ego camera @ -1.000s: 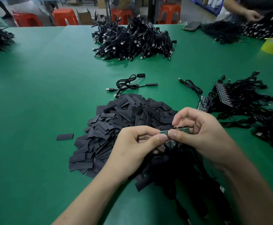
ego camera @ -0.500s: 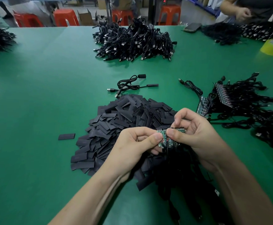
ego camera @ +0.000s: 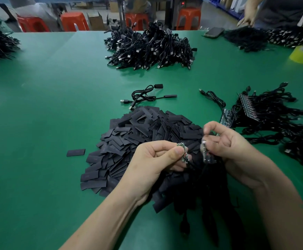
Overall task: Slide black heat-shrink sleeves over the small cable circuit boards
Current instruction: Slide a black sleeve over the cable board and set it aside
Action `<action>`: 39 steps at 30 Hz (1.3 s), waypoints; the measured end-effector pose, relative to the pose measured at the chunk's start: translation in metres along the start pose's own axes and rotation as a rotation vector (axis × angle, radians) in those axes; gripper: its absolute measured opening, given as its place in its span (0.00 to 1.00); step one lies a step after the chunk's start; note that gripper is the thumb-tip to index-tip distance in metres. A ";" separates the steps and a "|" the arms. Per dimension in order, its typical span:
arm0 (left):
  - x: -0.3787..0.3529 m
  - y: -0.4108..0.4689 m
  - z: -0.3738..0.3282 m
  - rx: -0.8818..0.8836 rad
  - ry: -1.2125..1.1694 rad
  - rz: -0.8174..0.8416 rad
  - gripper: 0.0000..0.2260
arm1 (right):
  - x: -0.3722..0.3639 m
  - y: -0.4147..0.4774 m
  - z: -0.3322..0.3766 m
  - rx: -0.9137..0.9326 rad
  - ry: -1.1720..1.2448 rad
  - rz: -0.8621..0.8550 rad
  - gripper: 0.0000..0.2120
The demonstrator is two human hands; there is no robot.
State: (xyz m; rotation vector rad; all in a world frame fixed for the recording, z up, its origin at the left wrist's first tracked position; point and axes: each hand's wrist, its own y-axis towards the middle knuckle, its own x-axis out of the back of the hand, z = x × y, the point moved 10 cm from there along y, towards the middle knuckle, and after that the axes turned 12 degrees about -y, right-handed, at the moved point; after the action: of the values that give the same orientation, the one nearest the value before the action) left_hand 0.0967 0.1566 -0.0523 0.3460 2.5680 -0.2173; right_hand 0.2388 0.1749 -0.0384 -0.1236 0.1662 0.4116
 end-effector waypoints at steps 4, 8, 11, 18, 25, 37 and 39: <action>0.002 -0.001 -0.006 -0.061 0.051 -0.038 0.02 | 0.014 -0.003 0.016 0.124 0.121 0.006 0.22; 0.005 -0.001 -0.008 -0.100 0.115 -0.081 0.03 | -0.005 -0.002 0.029 0.252 0.253 0.083 0.18; 0.006 -0.003 -0.010 -0.142 0.159 -0.113 0.04 | -0.016 -0.001 0.029 0.285 0.163 0.054 0.17; 0.000 -0.007 -0.014 -0.188 0.093 -0.117 0.03 | -0.020 0.002 0.016 0.226 -0.140 -0.059 0.20; 0.007 -0.007 -0.010 -0.180 0.117 -0.177 0.07 | -0.037 -0.004 0.026 0.314 0.095 0.194 0.13; 0.036 -0.008 -0.041 -0.327 -0.265 -0.270 0.06 | -0.021 -0.016 0.049 0.365 0.567 0.351 0.09; 0.040 -0.009 -0.048 -0.346 -0.296 -0.269 0.07 | -0.015 -0.014 0.054 0.369 0.592 0.381 0.09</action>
State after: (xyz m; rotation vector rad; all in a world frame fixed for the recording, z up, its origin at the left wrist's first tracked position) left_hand 0.0379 0.1669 -0.0327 -0.1520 2.2939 0.0769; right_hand 0.2378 0.1644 0.0186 0.1580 0.8535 0.7091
